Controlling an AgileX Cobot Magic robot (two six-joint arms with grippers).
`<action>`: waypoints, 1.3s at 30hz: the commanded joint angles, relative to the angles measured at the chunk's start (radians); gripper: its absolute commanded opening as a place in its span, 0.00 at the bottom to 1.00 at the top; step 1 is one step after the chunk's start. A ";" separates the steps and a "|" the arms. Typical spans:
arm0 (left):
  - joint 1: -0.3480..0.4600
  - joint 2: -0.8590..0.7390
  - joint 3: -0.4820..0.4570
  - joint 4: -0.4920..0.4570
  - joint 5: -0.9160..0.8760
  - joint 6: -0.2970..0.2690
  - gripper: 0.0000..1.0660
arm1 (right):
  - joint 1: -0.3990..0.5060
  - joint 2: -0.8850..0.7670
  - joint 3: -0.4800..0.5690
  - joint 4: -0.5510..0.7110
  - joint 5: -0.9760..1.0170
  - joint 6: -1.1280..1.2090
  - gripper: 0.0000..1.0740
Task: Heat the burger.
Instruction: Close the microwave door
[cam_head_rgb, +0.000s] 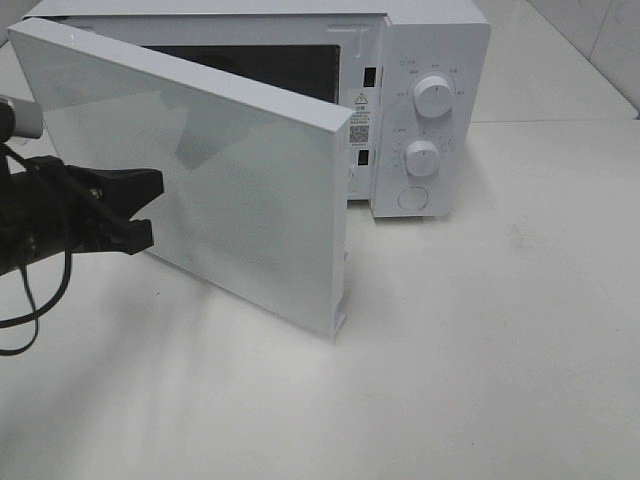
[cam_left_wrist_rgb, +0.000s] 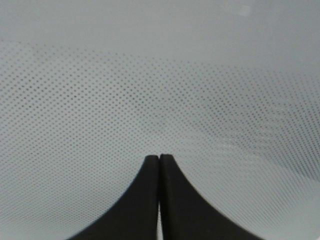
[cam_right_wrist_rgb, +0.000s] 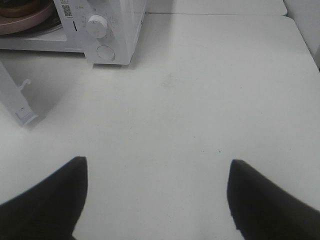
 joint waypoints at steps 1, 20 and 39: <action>-0.059 0.032 -0.056 -0.043 -0.011 0.003 0.00 | -0.007 -0.027 0.001 0.001 -0.008 -0.001 0.70; -0.242 0.235 -0.399 -0.311 0.108 0.073 0.00 | -0.007 -0.027 0.001 0.001 -0.008 -0.001 0.70; -0.270 0.369 -0.676 -0.469 0.212 0.178 0.00 | -0.007 -0.027 0.001 0.002 -0.008 0.000 0.70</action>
